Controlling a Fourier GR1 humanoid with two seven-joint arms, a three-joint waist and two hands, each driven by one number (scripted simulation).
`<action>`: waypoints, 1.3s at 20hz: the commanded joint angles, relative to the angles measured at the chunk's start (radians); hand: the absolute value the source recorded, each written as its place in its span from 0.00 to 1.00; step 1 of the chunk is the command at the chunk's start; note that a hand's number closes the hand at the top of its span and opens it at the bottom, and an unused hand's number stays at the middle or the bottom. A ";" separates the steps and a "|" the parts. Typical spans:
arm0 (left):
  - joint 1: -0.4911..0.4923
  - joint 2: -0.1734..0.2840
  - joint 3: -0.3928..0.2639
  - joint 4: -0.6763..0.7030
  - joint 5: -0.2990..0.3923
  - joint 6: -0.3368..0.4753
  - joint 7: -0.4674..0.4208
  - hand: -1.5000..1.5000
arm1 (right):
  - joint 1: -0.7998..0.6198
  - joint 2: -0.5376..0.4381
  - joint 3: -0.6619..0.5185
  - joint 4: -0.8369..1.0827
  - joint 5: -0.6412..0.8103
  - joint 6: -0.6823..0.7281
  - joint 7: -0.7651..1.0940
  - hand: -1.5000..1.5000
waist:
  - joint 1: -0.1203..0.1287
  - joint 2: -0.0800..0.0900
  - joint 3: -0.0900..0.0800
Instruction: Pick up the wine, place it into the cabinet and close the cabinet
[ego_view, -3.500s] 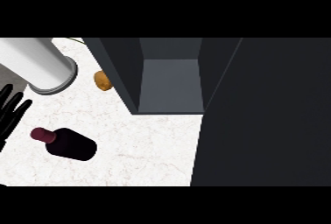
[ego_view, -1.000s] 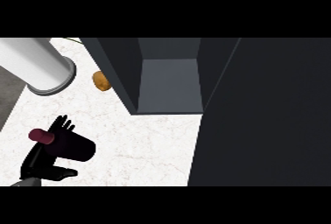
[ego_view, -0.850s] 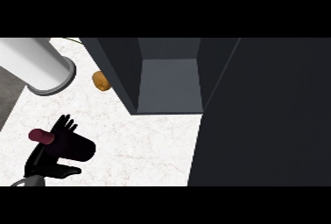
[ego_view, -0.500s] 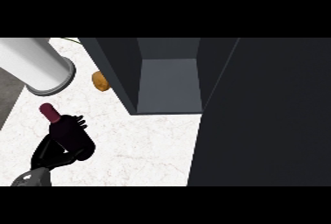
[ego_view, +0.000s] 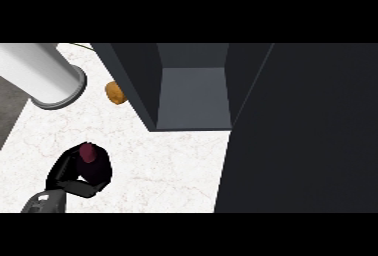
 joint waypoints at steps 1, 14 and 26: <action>-0.004 -0.087 -0.025 -0.058 -0.019 0.074 -0.101 1.00 | 0.025 0.019 -0.007 -0.036 -0.050 -0.005 0.015 0.00 | 0.012 0.001 0.001; 0.032 -0.266 -0.060 -0.395 0.029 0.321 -0.026 1.00 | 0.073 -0.009 -0.044 -0.104 -0.088 0.010 0.058 0.00 | 0.018 -0.004 0.002; 0.066 -0.275 -0.442 -0.952 0.266 0.562 0.476 1.00 | 0.057 0.000 -0.045 -0.067 -0.093 0.007 0.055 0.00 | 0.017 -0.008 0.003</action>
